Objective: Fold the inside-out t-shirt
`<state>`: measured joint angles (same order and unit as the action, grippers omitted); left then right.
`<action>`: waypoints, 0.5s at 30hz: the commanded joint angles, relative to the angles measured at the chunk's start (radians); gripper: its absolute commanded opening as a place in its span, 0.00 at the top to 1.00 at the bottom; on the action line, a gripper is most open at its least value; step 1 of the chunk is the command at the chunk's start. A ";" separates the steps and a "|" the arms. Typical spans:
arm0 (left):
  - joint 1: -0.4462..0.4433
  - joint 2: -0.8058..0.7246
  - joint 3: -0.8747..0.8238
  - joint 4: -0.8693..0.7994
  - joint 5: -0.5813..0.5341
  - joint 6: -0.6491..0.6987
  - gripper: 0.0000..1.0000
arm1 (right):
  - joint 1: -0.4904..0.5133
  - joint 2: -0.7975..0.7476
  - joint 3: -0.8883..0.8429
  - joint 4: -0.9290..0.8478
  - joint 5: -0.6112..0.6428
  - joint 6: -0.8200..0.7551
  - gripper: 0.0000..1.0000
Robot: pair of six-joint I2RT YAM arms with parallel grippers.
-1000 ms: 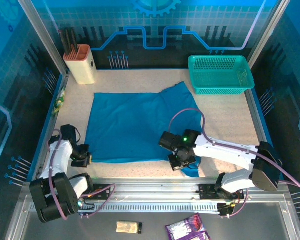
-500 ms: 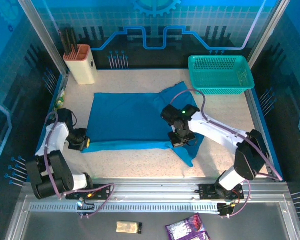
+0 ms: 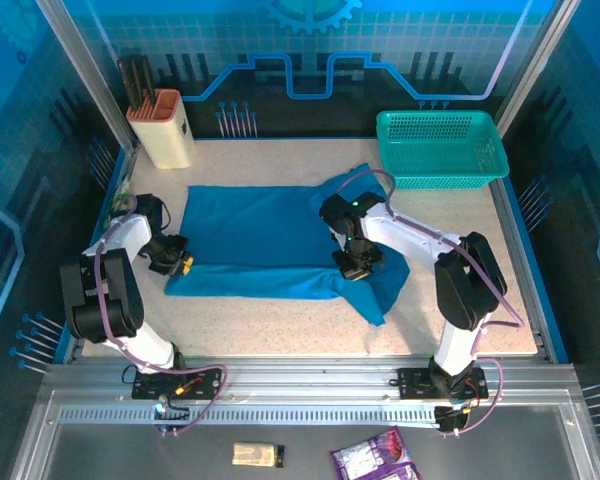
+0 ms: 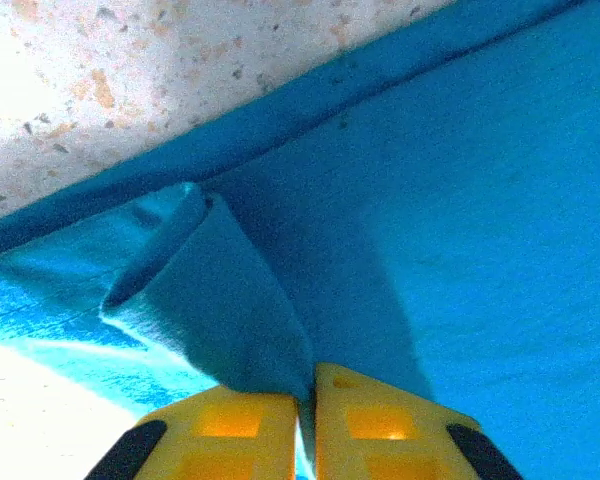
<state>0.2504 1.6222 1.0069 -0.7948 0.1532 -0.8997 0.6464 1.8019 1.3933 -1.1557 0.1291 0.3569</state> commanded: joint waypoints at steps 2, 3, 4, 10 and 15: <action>-0.005 0.035 0.058 0.001 -0.020 0.070 0.81 | -0.009 0.042 0.050 -0.033 0.027 -0.014 0.93; -0.005 0.048 0.072 -0.003 -0.013 0.085 0.81 | -0.008 0.048 0.060 -0.040 0.027 -0.011 0.90; -0.007 0.058 0.086 -0.007 -0.007 0.102 0.80 | -0.007 0.053 0.071 -0.049 0.029 -0.008 0.88; -0.024 0.055 0.122 -0.029 -0.014 0.154 0.76 | 0.014 0.025 0.092 -0.077 0.054 0.020 0.66; -0.038 -0.005 0.085 -0.029 -0.026 0.164 0.74 | 0.019 -0.041 0.047 -0.088 0.073 0.059 0.55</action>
<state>0.2245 1.6711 1.1053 -0.7986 0.1429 -0.7727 0.6559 1.8282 1.4570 -1.1957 0.1780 0.3855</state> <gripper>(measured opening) 0.256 0.438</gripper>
